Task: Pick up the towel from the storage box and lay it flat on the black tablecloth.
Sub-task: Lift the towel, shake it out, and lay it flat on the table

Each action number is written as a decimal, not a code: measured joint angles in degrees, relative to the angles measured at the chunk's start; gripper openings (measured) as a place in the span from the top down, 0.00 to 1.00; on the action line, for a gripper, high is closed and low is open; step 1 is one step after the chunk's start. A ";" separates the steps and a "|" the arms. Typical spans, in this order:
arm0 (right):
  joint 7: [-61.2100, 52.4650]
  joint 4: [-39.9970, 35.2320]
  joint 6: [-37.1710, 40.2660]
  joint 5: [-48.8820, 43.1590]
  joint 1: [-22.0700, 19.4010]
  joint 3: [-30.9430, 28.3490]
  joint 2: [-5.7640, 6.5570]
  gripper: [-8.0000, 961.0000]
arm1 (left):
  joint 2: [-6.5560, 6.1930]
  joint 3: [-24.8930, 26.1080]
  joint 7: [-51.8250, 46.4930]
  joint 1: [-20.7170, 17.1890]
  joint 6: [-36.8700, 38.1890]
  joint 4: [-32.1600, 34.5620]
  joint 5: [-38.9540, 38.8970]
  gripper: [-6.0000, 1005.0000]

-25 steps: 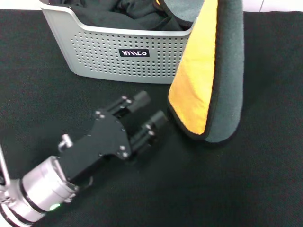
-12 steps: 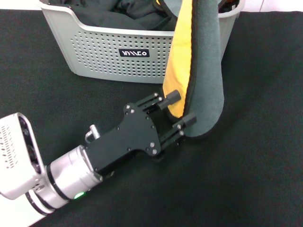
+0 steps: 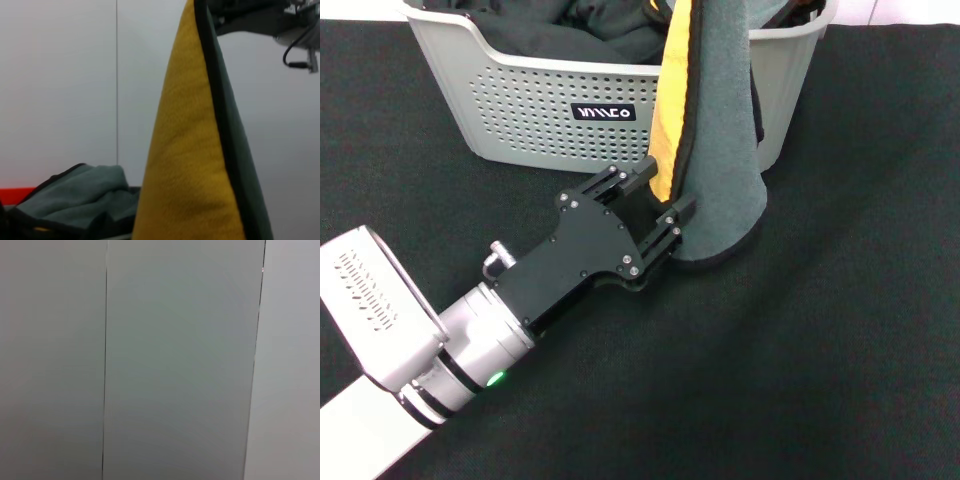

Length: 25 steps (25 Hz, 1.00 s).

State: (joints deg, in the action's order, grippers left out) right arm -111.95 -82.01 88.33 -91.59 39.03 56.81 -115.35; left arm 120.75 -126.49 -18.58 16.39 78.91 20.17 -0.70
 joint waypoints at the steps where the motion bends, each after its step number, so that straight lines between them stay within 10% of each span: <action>1: -0.08 -0.13 -0.03 0.01 0.00 -0.11 0.03 0.98 | 0.00 0.00 0.00 0.00 0.00 0.00 0.00 0.50; 25: -0.25 0.10 -1.22 0.01 -1.37 -1.16 0.36 0.98 | 0.00 -2.33 4.42 -2.87 2.24 0.21 -3.38 0.52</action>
State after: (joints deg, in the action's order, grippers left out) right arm -112.20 -81.91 87.11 -91.58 37.66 55.65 -114.99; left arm 120.76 -128.81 -14.15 13.52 81.15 20.38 -4.09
